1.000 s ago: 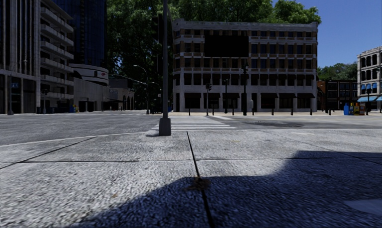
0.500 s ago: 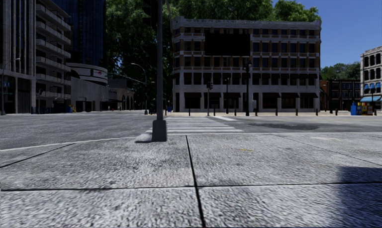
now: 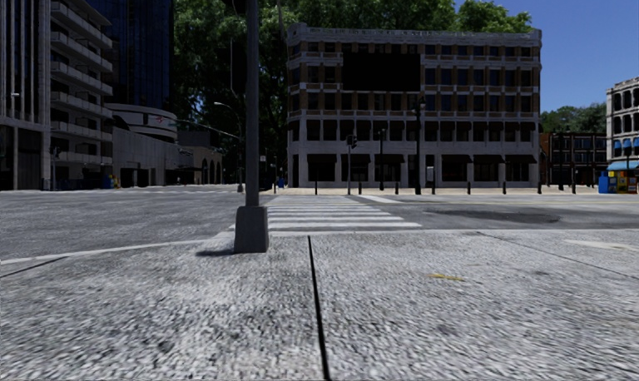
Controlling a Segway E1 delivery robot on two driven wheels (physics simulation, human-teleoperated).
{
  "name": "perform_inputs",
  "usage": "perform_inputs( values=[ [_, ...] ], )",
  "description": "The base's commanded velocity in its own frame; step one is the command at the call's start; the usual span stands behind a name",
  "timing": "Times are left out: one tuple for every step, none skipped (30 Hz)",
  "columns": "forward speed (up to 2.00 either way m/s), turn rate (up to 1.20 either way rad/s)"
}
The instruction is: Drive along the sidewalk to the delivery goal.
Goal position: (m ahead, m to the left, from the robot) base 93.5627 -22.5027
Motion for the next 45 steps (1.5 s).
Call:
perform_inputs(
  values=[
    [2.00, 0.00],
    [2.00, 0.00],
    [2.00, 0.00],
    [2.00, 0.00],
    [2.00, 0.00],
    [2.00, 0.00],
    [2.00, 0.00],
    [2.00, 0.00],
    [2.00, 0.00],
    [2.00, 0.00],
    [2.00, 0.00],
    [2.00, 0.00],
    [2.00, 0.00],
    [2.00, 0.00],
    [2.00, 0.00],
    [2.00, 0.00],
    [2.00, 0.00],
    [2.00, 0.00],
    [2.00, 0.00],
    [2.00, 0.00],
    [2.00, 0.00],
    [2.00, 0.00],
    [2.00, 0.00],
    [2.00, 0.00],
    [2.00, 0.00],
    [2.00, 0.00],
    [2.00, 0.00],
    [2.00, 0.00],
    [2.00, 0.00],
    [2.00, 0.00],
    [2.00, 0.00],
    [2.00, 0.00],
    [2.00, 0.00],
    [2.00, 0.00],
    [2.00, 0.00],
    [2.00, 0.00],
    [2.00, 0.00],
    [2.00, 0.00],
    [2.00, 0.00],
    [2.00, 0.00],
    [2.00, 0.00],
    [2.00, 0.00],
    [2.00, 0.00],
    [2.00, 0.00],
    [2.00, 0.00]
  ],
)
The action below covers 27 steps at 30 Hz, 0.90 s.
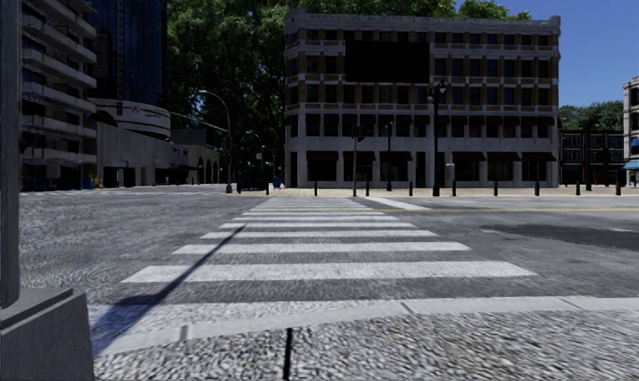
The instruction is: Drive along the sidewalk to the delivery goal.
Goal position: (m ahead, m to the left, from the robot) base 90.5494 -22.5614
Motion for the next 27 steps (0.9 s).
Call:
perform_inputs(
  values=[
    [2.00, 0.00],
    [2.00, 0.00],
    [2.00, 0.00],
    [2.00, 0.00],
    [2.00, 0.00],
    [2.00, 0.00],
    [2.00, 0.00],
    [2.00, 0.00],
    [2.00, 0.00],
    [2.00, 0.00],
    [2.00, 0.00],
    [2.00, 0.00],
    [2.00, 0.00],
    [2.00, 0.01],
    [2.00, 0.01],
    [2.00, 0.04],
    [2.00, 0.05],
    [2.00, 0.05],
    [1.98, 0.08],
    [1.88, 0.10],
    [1.70, 0.11],
    [1.47, 0.17],
    [1.47, 0.17],
    [1.40, 0.21],
    [1.37, 0.22],
    [1.36, 0.23],
    [1.35, 0.24]
  ],
)
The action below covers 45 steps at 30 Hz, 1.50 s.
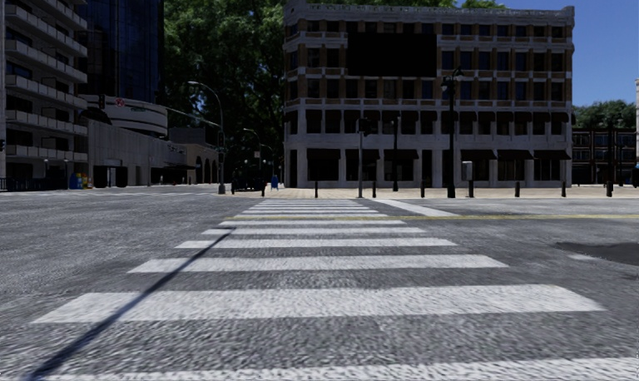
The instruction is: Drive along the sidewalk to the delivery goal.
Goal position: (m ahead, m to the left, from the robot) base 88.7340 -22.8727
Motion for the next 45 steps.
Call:
perform_inputs(
  values=[
    [1.35, 0.24],
    [1.35, 0.28],
    [1.35, 0.30],
    [1.35, 0.30],
    [1.35, 0.30],
    [1.35, 0.30],
    [1.35, 0.30],
    [1.35, 0.30],
    [1.35, 0.30],
    [1.35, 0.30],
    [1.35, 0.30],
    [1.35, 0.30],
    [1.35, 0.30],
    [1.35, 0.30],
    [1.35, 0.30],
    [1.35, 0.30],
    [1.35, 0.24],
    [1.35, 0.02],
    [1.35, 0.02],
    [1.35, 0.00],
    [1.35, 0.00],
    [1.35, 0.00],
    [1.57, 0.00],
    [2.00, 0.00],
    [2.00, 0.00],
    [2.00, 0.00],
    [2.00, 0.00],
    [2.00, 0.00],
    [2.00, 0.00],
    [2.00, 0.00],
    [2.00, 0.00],
    [2.00, 0.00],
    [2.00, 0.00],
    [2.00, 0.00],
    [2.00, 0.00],
    [2.00, 0.00],
    [2.00, 0.00],
    [2.00, 0.00],
    [2.00, 0.00],
    [2.00, 0.00],
    [2.00, 0.00],
    [2.00, 0.00],
    [2.00, 0.00],
    [2.00, 0.00],
    [2.00, 0.00]
  ],
)
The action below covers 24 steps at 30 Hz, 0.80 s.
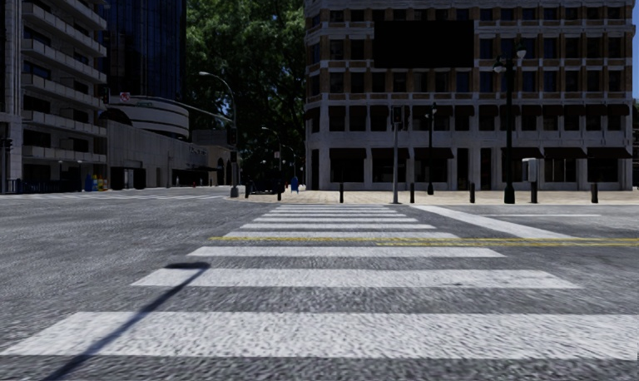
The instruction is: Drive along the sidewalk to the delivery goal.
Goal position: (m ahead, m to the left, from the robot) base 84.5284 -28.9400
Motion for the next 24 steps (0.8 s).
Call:
perform_inputs(
  values=[
    [2.00, 0.00],
    [2.00, 0.00],
    [2.00, 0.00],
    [2.00, 0.00],
    [2.00, 0.00],
    [2.00, 0.00],
    [2.00, 0.00],
    [2.00, 0.00],
    [2.00, 0.00],
    [2.00, 0.00],
    [2.00, 0.00],
    [2.00, 0.00],
    [2.00, 0.00],
    [2.00, 0.00],
    [2.00, 0.00],
    [2.00, 0.00],
    [2.00, 0.00],
    [2.00, 0.00],
    [2.00, 0.00],
    [2.00, 0.00],
    [2.00, 0.00],
    [2.00, 0.00],
    [2.00, 0.00],
    [2.00, 0.00]
  ],
)
